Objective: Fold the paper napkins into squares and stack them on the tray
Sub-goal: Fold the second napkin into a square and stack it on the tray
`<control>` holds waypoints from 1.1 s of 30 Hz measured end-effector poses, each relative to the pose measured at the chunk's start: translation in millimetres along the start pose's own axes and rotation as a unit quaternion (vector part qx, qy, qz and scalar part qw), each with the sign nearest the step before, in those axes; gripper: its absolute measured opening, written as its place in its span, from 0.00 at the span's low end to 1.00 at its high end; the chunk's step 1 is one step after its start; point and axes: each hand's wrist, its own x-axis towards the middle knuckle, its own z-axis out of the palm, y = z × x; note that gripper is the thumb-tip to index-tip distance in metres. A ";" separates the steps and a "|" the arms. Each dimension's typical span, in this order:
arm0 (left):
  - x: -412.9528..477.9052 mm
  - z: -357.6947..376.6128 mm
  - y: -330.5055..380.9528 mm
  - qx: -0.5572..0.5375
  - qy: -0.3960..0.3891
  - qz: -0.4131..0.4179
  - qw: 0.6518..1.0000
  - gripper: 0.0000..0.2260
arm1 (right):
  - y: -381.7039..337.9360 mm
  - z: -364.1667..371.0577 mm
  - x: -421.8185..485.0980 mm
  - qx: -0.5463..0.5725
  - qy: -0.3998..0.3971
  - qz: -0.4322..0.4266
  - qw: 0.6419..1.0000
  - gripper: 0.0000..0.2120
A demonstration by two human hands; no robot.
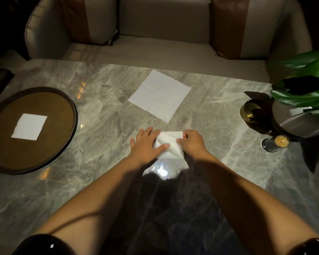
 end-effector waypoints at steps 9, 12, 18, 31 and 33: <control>-13.4 -21.4 22.4 -0.568 0.032 -0.106 0.816 0.35 | -43.9 -64.7 -42.4 0.162 -0.054 -0.089 0.981 0.02; -15.7 -31.3 37.7 -0.699 -0.094 -0.075 0.705 0.33 | -59.8 -83.3 -60.7 0.220 -0.113 -0.101 0.964 0.03; -25.7 -45.9 55.1 -0.756 -0.245 -0.070 0.603 0.32 | -60.7 -104.7 -77.3 0.228 -0.085 -0.046 0.969 0.09; -44.1 -36.6 72.1 -0.687 -0.179 -0.094 0.698 0.13 | -20.8 -82.5 -93.0 0.374 -0.056 0.048 0.924 0.06; -47.9 -37.4 72.6 -0.687 -0.177 -0.097 0.698 0.13 | -19.1 -80.9 -94.0 0.372 -0.036 0.055 0.926 0.06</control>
